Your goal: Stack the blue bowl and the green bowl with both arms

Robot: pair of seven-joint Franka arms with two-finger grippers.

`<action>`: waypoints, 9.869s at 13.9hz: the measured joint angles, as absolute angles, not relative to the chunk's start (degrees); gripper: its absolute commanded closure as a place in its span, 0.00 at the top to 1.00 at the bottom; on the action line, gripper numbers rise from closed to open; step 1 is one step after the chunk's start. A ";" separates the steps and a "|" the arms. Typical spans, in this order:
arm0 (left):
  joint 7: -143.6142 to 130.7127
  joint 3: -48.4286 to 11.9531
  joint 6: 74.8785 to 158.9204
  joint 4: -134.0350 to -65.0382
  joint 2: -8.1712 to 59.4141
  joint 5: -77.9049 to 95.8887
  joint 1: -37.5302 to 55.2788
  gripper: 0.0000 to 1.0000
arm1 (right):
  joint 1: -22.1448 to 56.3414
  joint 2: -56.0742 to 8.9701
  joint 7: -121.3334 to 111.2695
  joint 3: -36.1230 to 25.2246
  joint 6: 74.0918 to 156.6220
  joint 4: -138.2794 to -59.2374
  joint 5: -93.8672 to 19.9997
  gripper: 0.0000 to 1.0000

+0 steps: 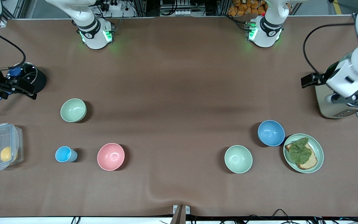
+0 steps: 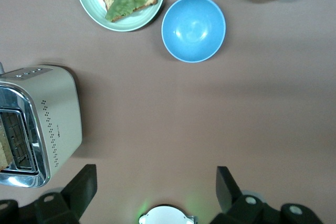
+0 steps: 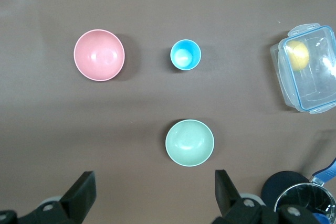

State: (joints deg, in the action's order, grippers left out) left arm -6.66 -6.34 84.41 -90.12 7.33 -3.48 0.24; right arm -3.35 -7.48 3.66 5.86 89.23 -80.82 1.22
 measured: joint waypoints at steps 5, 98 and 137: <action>-6.70 -5.49 85.24 -84.58 14.25 -4.63 -0.19 1.00 | -3.66 -11.53 3.07 5.67 89.61 -81.72 1.19 1.00; -44.90 -17.00 107.38 -94.72 18.44 6.71 2.58 0.00 | 40.01 -31.10 87.26 5.20 140.60 -105.50 -3.38 1.00; -68.69 -20.25 124.48 -97.32 34.28 0.69 24.53 1.00 | 31.54 -39.55 76.94 5.95 143.16 -101.95 -47.79 1.00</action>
State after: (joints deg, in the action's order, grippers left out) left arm -68.69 -20.25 124.48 -97.32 34.28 0.69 24.53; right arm 31.54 -39.55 76.94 5.95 143.16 -101.95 -47.79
